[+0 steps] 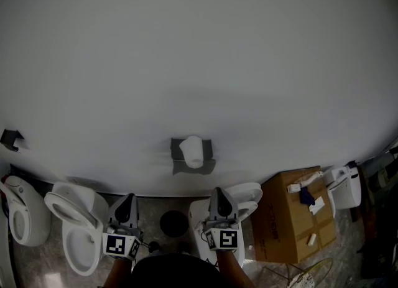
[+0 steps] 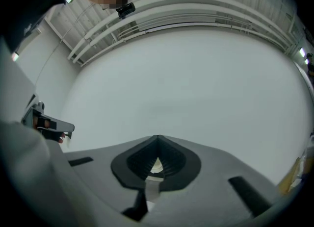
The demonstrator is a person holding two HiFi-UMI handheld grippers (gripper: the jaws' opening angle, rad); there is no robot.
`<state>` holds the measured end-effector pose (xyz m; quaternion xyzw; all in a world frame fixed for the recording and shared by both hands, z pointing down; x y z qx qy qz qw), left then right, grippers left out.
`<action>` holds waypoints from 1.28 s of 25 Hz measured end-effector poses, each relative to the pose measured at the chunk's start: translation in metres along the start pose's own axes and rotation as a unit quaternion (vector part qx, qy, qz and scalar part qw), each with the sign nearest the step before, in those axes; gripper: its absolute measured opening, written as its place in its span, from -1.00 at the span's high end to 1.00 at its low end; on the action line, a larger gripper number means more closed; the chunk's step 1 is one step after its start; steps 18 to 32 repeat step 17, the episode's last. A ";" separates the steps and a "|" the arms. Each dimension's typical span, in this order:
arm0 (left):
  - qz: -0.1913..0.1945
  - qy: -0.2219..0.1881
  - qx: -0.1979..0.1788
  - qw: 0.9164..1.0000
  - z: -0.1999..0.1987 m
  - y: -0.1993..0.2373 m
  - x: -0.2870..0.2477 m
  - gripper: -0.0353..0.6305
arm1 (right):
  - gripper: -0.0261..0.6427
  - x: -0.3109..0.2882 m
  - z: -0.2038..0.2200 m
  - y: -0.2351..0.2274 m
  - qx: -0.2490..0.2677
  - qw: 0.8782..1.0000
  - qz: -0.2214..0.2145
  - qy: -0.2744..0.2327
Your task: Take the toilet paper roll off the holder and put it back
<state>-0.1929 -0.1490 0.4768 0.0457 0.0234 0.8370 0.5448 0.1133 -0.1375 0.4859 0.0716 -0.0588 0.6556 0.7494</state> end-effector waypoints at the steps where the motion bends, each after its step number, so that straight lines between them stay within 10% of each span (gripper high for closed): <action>1: 0.000 0.002 0.000 1.000 0.000 0.000 0.000 0.88 | 0.91 0.000 -0.001 0.000 0.000 1.000 0.001 0.000; 32: 0.001 -0.007 -0.003 1.000 0.001 -0.001 0.001 0.88 | 0.91 0.000 -0.006 0.009 0.010 1.000 -0.010 -0.003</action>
Point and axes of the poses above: the fingertips, and each gripper's own axes: x backward along the fingers, y to its left, z out of its underside, the point moved 9 cm from there along x, backward along the fingers
